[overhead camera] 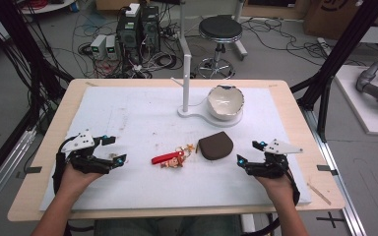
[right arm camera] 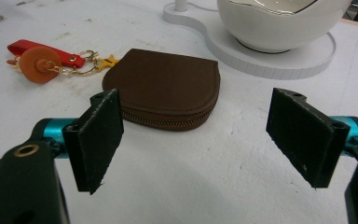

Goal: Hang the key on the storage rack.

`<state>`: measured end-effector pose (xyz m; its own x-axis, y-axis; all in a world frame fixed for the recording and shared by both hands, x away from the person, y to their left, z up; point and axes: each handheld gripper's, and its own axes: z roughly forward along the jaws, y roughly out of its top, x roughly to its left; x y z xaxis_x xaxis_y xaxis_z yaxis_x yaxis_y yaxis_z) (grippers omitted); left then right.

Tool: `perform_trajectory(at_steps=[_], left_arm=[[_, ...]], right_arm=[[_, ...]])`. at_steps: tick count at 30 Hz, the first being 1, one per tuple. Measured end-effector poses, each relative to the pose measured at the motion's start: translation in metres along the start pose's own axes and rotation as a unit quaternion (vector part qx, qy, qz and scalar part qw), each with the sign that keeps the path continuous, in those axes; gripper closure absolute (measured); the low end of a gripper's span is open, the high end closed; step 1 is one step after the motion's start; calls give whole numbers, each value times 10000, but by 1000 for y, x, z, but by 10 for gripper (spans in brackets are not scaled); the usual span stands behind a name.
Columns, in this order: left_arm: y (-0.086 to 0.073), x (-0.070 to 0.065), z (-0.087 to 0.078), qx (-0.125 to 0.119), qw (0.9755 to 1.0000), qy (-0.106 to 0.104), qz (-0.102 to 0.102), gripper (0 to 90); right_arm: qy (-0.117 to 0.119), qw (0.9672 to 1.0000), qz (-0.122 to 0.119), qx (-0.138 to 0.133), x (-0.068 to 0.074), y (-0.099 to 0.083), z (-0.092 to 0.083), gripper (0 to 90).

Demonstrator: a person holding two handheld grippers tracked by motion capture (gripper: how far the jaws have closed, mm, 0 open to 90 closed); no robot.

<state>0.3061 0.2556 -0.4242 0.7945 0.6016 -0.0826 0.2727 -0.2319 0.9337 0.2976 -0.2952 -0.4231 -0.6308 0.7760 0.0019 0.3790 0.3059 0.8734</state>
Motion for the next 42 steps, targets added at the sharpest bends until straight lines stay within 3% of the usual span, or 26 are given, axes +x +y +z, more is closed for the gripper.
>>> perform_trajectory(at_steps=[7, 17, 26, 36, 39, 42], left_arm=[[1, 3, 5, -110, 9999, -21, -113, 164], [3, -2, 9, -69, 9999, -110, -25, 164], [11, -15, 29, 56, 9989, -433, 164, 164], [24, -43, 75, 368, 9943, -844, 533, 165], [26, -53, 91, 603, 9907, -965, 752, 170], [26, -61, 106, 796, 9871, -1116, 832, 171]], right_arm=[[14, 10000, 10, 41, -2, -4, 1, 188], [-123, 9999, 49, -19, -5, -5, -8, 188], [-124, 9999, 11, 28, -4, -8, -12, 188], [-172, 9998, -9, 66, -1, -16, -23, 188], [-173, 9998, -13, 82, -1, -17, -25, 188], [-173, 9998, -28, 86, 0, -18, -27, 188]])
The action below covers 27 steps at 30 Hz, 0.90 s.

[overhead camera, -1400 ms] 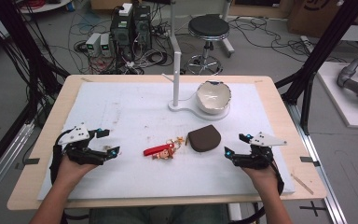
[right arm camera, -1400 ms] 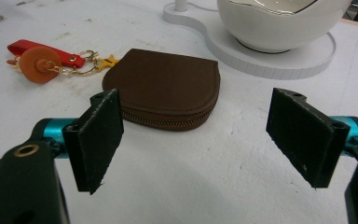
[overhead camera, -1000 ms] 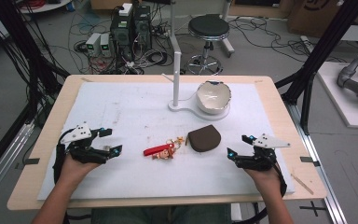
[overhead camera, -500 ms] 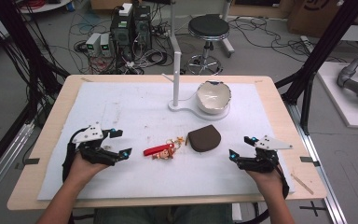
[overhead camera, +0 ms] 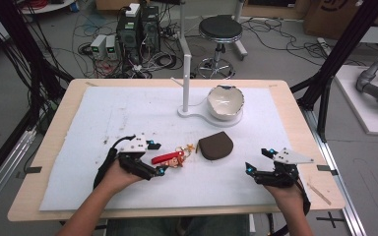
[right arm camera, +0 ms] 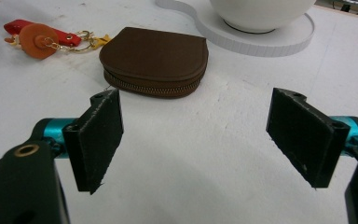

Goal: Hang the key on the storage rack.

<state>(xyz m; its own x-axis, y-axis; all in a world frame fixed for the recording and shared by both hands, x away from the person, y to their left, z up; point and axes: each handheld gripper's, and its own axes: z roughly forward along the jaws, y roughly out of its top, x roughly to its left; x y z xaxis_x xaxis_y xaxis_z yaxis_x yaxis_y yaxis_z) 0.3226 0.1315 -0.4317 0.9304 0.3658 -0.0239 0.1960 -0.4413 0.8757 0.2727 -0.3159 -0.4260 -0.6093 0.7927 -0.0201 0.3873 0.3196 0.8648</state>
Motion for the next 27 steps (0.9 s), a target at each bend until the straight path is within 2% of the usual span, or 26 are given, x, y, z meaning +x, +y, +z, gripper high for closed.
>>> perform_trajectory(at_steps=[3, 5, 7, 9, 14, 17, 20, 21, 23, 25, 27], left_arm=[[2, -3, 14, 171, 9997, -139, 49, 171], [2, -5, 21, 314, 9993, -147, 122, 184], [1, -6, 28, 399, 9990, -189, 30, 191], [1, -5, 34, 535, 9982, -234, 100, 195], [0, -6, 46, 748, 9968, -271, 123, 227], [-1, -4, 49, 818, 9964, -220, 63, 257], [-1, -2, 50, 828, 9964, -161, -43, 326], [-1, -2, 50, 831, 9965, -131, -18, 326], [0, -3, 51, 903, 9958, -46, 162, 380], [0, -4, 52, 937, 9953, 30, 239, 458], [0, -4, 53, 966, 9950, 7, 256, 483]], right_arm=[[-4, 10000, 10, 8, 0, -1, -2, 188], [-10, 10000, 25, 3, 0, -2, -3, 188], [2, 10000, 34, 18, -1, -3, -3, 188], [5, 10000, 25, 19, -1, -3, -3, 188], [45, 10000, 34, 32, -1, -2, -1, 188], [58, 10000, 8, 58, 0, -2, 1, 188], [60, 10000, -14, 60, 1, -2, 2, 188], [60, 10000, -14, 60, 1, -2, 2, 188], [72, 9999, -16, 77, 1, -2, 3, 188], [83, 9999, -11, 88, 2, -1, 4, 188], [85, 9999, -22, 93, 3, -1, 4, 188]])
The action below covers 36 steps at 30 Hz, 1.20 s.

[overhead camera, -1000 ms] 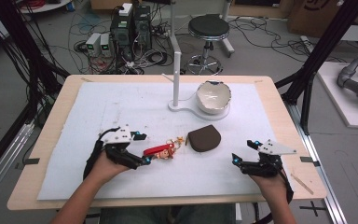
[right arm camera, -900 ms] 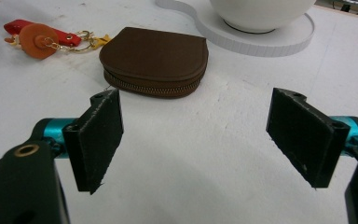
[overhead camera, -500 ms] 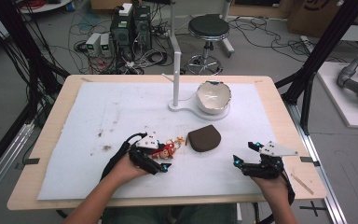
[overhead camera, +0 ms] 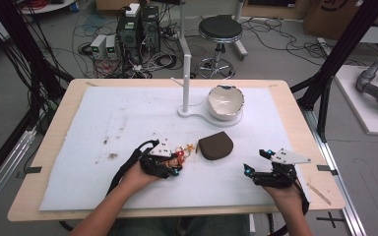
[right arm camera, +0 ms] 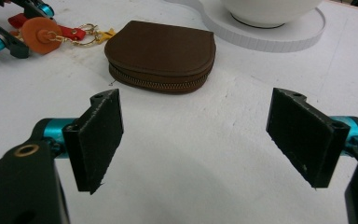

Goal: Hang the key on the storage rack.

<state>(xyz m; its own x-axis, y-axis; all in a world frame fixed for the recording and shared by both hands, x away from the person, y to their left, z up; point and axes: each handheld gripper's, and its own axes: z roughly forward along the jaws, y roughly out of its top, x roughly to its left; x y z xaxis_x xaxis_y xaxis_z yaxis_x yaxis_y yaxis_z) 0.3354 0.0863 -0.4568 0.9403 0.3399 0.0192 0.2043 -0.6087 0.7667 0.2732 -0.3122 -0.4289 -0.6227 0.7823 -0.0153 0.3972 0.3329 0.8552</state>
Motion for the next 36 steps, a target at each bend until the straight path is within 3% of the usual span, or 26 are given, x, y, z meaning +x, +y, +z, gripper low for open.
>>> perform_trajectory(at_steps=[3, 10, 12, 18, 27, 31, 36], left_arm=[[0, -1, 0, 0, 10000, -46, 82, 546], [0, -2, 0, -20, 9999, -51, 138, 557], [1, -3, -1, -7, 9997, -9, 249, 558], [6, -6, -10, -202, 9993, 30, 320, 558], [22, -8, -36, -564, 9968, -399, 404, 559], [26, -6, -45, -797, 9939, -726, 214, 559], [31, 1, -57, -1107, 9895, -929, 39, 559]], right_arm=[[2, 10000, -13, -2, 1, 0, 0, 188], [0, 10000, -20, -11, 1, 0, 0, 188], [-1, 10000, -12, -14, 1, 0, -1, 188], [-1, 10000, -13, -31, 0, 0, -1, 188], [8, 10000, -55, -41, 4, 2, 1, 188], [29, 10000, -67, -40, 3, 2, 2, 188], [55, 10000, -34, -73, 2, 3, 2, 188]])
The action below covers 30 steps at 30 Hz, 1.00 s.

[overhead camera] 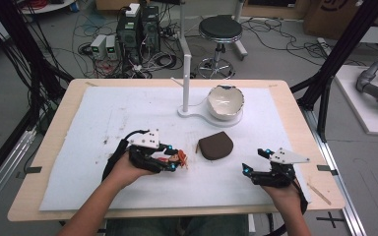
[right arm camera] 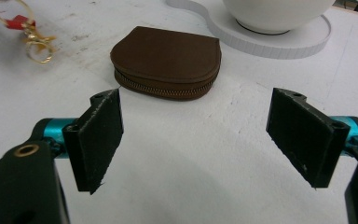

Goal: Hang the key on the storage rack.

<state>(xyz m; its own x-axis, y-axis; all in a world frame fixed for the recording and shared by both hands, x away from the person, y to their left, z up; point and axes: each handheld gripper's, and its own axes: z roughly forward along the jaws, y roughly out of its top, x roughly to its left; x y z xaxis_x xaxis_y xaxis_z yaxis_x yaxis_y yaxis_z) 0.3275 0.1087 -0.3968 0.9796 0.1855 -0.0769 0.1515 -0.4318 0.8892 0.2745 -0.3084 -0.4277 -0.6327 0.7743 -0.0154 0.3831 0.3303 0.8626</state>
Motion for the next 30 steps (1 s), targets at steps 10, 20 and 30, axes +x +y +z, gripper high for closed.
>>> perform_trajectory(at_steps=[10, 20, 30], left_arm=[[20, 11, -24, -436, 9989, -121, -126, 560], [42, 27, -40, -460, 9989, 22, -82, 559], [79, 51, -43, -411, 9988, 280, -6, 559]], right_arm=[[100, 9999, -87, 0, 0, 2, 5, 188], [114, 9999, -93, -28, 1, 3, 6, 188], [146, 9999, -83, -20, 1, 4, 8, 188]])
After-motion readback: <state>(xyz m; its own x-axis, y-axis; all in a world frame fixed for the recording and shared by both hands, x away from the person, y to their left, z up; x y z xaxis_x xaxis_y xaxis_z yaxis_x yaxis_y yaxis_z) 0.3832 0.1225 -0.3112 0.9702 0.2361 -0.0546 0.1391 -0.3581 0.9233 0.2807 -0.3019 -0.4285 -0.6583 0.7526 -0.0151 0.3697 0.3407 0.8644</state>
